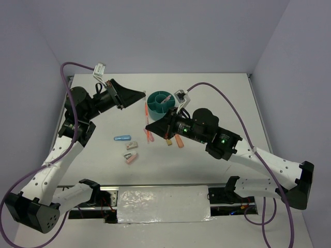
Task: Sort the stationery into containers
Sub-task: Close the pen cap on the pen.
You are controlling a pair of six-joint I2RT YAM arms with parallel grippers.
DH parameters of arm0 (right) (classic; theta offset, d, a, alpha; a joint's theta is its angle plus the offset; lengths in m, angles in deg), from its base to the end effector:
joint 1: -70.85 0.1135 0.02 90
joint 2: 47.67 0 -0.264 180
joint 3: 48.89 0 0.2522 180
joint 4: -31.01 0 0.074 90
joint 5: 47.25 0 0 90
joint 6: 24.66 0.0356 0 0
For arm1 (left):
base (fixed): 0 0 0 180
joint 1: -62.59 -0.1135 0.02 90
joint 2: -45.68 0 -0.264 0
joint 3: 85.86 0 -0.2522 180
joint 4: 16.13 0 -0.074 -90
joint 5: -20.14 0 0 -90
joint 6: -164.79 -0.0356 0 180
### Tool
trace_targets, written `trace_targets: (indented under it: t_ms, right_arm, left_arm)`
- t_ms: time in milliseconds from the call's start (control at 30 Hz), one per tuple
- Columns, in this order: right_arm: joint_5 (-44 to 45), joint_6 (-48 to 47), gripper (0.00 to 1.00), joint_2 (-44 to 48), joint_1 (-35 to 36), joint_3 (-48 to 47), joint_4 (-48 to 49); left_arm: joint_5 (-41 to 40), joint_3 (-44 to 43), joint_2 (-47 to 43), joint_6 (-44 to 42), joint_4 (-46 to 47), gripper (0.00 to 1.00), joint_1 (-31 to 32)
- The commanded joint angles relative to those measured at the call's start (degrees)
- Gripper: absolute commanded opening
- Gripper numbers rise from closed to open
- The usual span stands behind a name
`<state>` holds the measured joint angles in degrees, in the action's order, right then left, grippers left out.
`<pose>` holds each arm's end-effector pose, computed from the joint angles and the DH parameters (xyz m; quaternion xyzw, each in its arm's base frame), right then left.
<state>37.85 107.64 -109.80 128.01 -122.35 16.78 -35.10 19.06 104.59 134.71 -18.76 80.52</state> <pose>0.1348 0.2144 0.3909 -0.1228 0.7142 0.5452 0.4213 0.2090 -0.0890 0.4340 0.0075 0.6354 -0.6148 0.4671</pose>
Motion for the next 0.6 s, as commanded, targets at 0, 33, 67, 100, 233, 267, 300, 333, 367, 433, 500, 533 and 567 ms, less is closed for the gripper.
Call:
trace_targets:
  t_ms: [0, 33, 67, 100, 233, 267, 300, 333, 367, 433, 500, 533, 567]
  right_arm:
    - [-0.37, -0.82, 0.00, -0.01, 0.49, -2.96, 0.91]
    - [-0.63, -0.73, 0.00, -0.01, 0.58, -3.05, 0.91]
    - [-0.72, -0.73, 0.00, -0.18, 0.49, -3.05, 0.91]
    - [-0.72, -0.64, 0.00, -0.27, 0.49, -3.14, 0.91]
    - [-0.37, -0.64, 0.00, -0.27, 0.49, -3.40, -0.40]
    - [-0.37, -0.90, 0.00, -0.45, 0.49, -3.66, -0.58]
    - [-0.37, -0.91, 0.00, -0.62, 0.49, -3.84, -1.02]
    - [-0.28, -0.99, 0.00, -0.71, 0.49, -4.28, -1.29]
    - [-0.02, -1.08, 0.00, -0.80, 0.49, -4.37, -1.55]
    - [-0.01, -1.08, 0.00, -0.71, 0.49, -4.28, -1.03]
    - [-0.10, -1.08, 0.00, -1.06, 0.49, -4.72, -1.37]
    - [-0.19, -1.08, 0.00, -1.33, 0.49, -4.81, -1.38]
    - [-0.28, -1.00, 0.00, -1.33, 0.49, -4.90, -1.29]
  left_arm:
    - [-0.31, -3.19, -0.03, -1.39, 1.87, 0.00, 0.26]
    - [-0.31, -3.28, 0.06, -1.47, 2.05, 0.00, 0.26]
    - [-0.22, -3.28, 0.06, -1.39, 2.22, 0.00, 0.26]
    - [-0.14, -3.28, 0.06, -1.21, 2.22, 0.00, 0.26]
    - [-0.05, -3.02, 0.06, -1.03, 2.66, 0.00, 0.35]
    - [-0.05, -2.93, -0.03, -1.12, 2.66, 0.00, 0.35]
    - [-0.05, -2.84, -0.03, -1.03, 2.75, 0.00, 0.43]
    - [0.13, -2.49, -0.12, -0.86, 3.01, 0.00, 0.44]
    - [0.13, -2.31, -0.12, -0.86, 3.10, 0.00, 0.44]
    - [0.13, -2.05, -0.29, -0.86, 2.93, 0.00, 0.52]
    - [0.22, -1.96, -0.38, -0.86, 2.75, 0.00, 0.52]
    - [0.13, -1.96, -0.38, -0.95, 2.66, 0.00, 0.52]
    - [0.13, -1.96, -0.47, -1.03, 2.58, 0.00, 0.61]
